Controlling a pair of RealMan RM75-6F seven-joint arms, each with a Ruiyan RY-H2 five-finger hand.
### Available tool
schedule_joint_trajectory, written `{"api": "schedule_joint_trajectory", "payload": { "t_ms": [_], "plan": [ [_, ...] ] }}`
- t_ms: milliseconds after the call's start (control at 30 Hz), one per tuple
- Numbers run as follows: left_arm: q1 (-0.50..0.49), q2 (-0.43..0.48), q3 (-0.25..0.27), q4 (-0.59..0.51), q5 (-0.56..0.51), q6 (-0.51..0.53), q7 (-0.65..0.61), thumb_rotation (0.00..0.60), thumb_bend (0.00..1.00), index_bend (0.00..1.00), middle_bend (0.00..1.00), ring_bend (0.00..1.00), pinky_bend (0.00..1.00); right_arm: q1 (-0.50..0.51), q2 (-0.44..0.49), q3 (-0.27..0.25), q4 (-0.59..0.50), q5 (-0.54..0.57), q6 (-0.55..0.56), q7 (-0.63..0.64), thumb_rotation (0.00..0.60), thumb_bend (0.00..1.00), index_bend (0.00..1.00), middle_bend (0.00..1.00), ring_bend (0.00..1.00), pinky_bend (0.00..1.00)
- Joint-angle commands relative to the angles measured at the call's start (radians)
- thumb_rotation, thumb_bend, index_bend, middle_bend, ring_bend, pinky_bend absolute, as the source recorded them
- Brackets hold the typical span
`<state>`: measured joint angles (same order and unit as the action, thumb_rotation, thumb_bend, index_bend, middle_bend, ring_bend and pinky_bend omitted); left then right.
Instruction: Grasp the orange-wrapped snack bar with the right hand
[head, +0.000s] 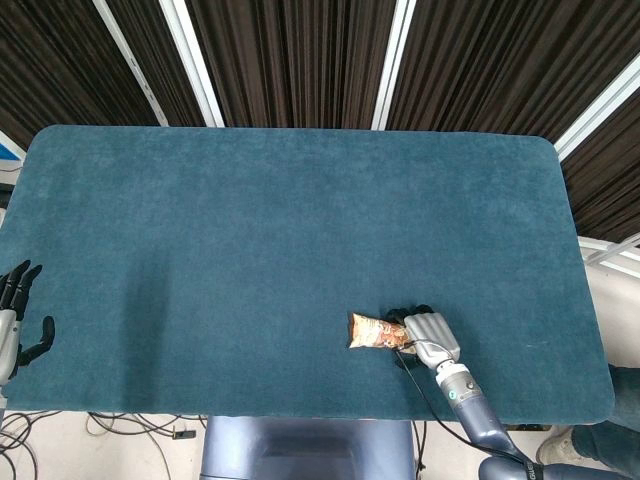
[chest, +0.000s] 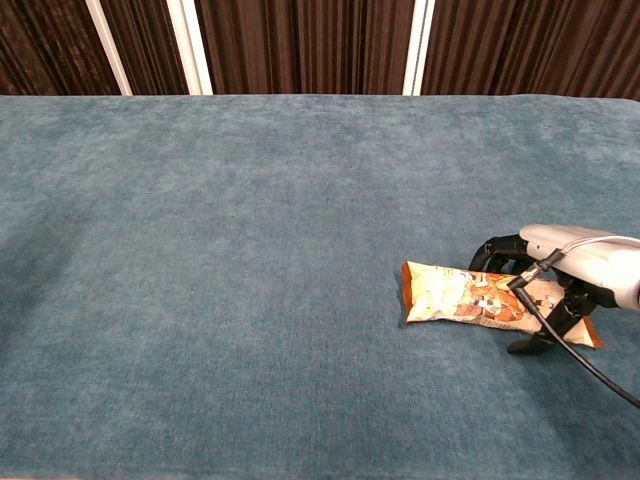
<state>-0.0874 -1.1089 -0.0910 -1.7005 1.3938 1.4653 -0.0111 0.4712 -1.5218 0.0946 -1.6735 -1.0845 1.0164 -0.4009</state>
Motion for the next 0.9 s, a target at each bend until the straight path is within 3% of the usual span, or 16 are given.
{"api": "schedule_joint_trajectory", "payload": {
  "t_ms": [33, 267, 567, 900],
  "plan": [
    [-0.001, 0.001, 0.001, -0.002, -0.001, -0.004, -0.002, 0.6, 0.53, 0.05, 0.0, 0.0, 0.0, -0.008, -0.024, 0.003, 0.018, -0.014, 0.027, 0.021, 0.6, 0.26, 0.38, 0.51, 0.5, 0.3],
    [-0.001, 0.002, 0.003, -0.002, 0.0, -0.006, -0.005, 0.6, 0.53, 0.05, 0.0, 0.0, 0.0, -0.018, -0.037, -0.003, 0.048, -0.069, 0.058, 0.069, 0.6, 0.35, 0.5, 0.65, 0.69, 0.53],
    [-0.001, 0.003, 0.003, -0.005, -0.001, -0.007, -0.006, 0.6, 0.53, 0.05, 0.0, 0.0, 0.0, -0.023, 0.022, 0.006, -0.012, -0.135, 0.079, 0.14, 0.6, 0.36, 0.5, 0.64, 0.68, 0.54],
    [0.0, 0.002, 0.005, -0.005, 0.001, -0.004, -0.003, 0.6, 0.53, 0.05, 0.0, 0.0, 0.0, -0.007, 0.273, 0.107, -0.259, -0.225, 0.06, 0.391, 0.6, 0.36, 0.5, 0.63, 0.67, 0.54]
  ]
}}
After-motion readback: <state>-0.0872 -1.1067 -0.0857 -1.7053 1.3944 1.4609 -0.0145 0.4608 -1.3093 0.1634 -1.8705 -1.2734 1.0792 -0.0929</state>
